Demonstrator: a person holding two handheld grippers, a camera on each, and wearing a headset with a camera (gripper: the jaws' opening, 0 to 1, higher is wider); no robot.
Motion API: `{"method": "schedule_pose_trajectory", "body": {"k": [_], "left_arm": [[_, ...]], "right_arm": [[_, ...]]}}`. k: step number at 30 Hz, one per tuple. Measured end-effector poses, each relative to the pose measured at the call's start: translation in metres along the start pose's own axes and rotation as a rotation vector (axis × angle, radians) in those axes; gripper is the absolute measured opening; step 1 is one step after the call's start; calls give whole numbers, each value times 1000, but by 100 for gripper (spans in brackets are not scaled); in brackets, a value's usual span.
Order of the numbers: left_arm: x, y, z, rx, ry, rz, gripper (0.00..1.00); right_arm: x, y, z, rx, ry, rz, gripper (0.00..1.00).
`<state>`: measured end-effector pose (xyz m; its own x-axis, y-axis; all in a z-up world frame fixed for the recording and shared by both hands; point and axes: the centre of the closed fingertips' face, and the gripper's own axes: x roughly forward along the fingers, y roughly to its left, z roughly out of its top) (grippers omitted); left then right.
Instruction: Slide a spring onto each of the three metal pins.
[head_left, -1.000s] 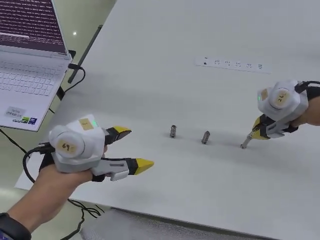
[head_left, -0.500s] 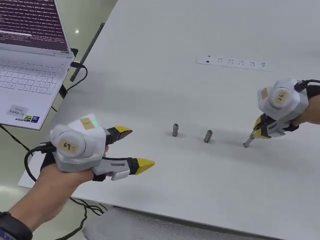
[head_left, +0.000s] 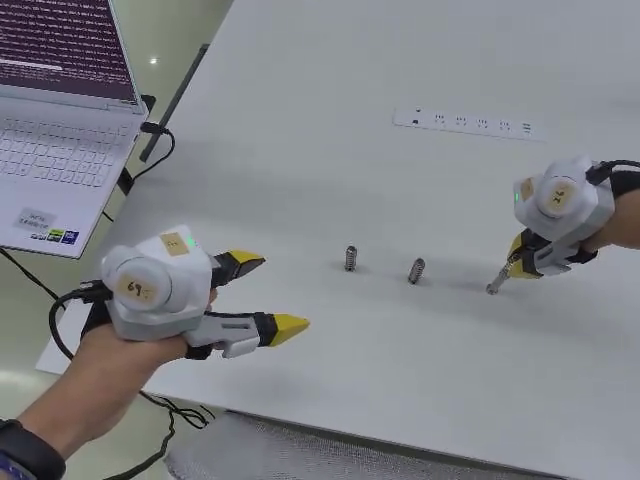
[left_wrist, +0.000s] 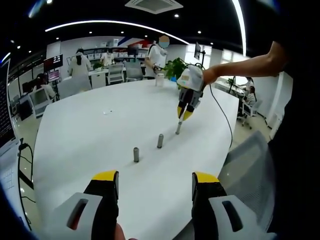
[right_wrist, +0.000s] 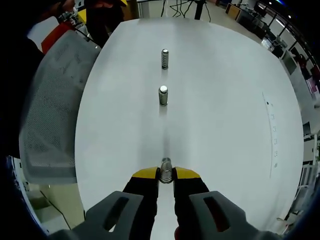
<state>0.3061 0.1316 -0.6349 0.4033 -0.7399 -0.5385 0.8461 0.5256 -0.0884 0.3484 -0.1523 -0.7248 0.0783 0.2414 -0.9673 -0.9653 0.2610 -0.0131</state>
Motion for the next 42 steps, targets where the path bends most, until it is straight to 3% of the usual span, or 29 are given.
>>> {"method": "schedule_pose_trajectory", "body": {"k": [22, 42], "left_arm": [[-11, 6, 9, -8, -19, 34, 56], [-18, 8, 10, -13, -20, 45, 58]], "right_arm": [[28, 2, -4, -6, 25, 20, 9], [47, 3, -9, 13, 39, 19, 9]]}}
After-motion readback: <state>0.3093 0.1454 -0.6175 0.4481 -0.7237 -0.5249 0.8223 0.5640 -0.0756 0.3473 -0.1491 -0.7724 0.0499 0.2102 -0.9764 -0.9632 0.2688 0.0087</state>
